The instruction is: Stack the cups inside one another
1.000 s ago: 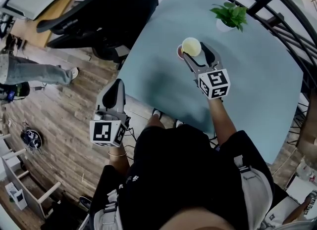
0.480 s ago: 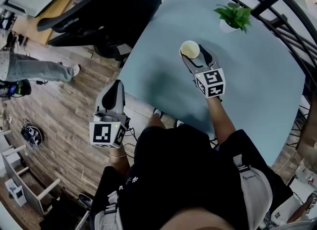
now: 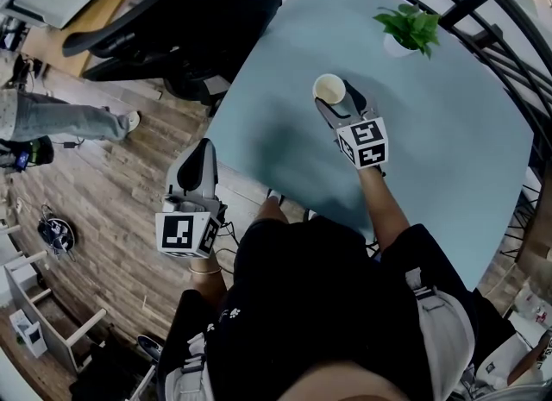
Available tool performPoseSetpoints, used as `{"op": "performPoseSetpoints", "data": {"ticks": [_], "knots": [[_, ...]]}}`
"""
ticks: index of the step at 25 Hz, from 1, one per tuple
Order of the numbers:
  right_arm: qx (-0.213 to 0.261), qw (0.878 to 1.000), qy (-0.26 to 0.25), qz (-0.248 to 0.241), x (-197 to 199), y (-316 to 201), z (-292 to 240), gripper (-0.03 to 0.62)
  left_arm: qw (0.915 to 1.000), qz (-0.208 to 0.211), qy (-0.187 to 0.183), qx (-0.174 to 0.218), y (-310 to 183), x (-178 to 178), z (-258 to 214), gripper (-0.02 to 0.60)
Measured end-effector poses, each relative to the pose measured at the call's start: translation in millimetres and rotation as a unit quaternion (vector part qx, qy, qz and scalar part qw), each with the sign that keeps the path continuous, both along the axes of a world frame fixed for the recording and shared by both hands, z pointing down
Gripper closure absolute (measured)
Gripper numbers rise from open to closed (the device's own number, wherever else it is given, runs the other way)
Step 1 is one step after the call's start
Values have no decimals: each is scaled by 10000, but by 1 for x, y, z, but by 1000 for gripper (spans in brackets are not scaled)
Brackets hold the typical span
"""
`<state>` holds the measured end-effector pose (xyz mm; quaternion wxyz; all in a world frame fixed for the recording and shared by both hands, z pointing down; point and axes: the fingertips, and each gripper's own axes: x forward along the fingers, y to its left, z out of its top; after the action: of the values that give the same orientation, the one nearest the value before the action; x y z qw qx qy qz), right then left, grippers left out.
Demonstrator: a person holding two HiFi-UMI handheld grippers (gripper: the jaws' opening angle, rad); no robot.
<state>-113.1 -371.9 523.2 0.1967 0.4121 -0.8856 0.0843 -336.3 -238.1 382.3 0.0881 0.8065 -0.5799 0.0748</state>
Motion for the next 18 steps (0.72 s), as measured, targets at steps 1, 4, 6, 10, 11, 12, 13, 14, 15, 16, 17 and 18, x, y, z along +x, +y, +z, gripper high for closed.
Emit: {"op": "performPoseSetpoints", "data": {"ticks": [1,4,6,10,11,12,13,14,15,16,17,18], "knots": [[0,10000,18,-3,0,0,1,275,10000,12,8,12,-1,1,0,591],[-9,10000,-5,-3,0,-1,2,273,10000,43,4,45,-3,4,-3,591],[-3,10000,-31,-2,1,-2,1,273,10000,36,1,11,-4,4,-2,591],[128,9997,-185,39,2,-2,-11,273,10000,45,-6,-45,-5,4,0,591],[157,9995,-255,62,2,-2,-16,273,10000,83,7,-4,-6,6,-1,591],[188,9992,-338,91,3,-2,-21,273,9999,117,12,11,-7,6,-1,591],[227,9987,-442,126,4,-1,-28,274,9999,151,13,19,-8,8,-1,591],[280,9979,-564,167,6,1,-36,279,9998,187,14,32,-9,9,-1,591],[351,9968,-691,213,8,3,-44,295,9997,224,13,46,-11,11,-2,591],[433,9955,-807,259,10,5,-53,318,9996,262,9,56,-12,13,-2,591],[519,9941,-901,306,13,7,-61,338,9995,302,6,57,-14,15,-3,591],[602,9928,-971,355,16,10,-68,359,9994,352,6,61,-16,18,-3,591]]}}
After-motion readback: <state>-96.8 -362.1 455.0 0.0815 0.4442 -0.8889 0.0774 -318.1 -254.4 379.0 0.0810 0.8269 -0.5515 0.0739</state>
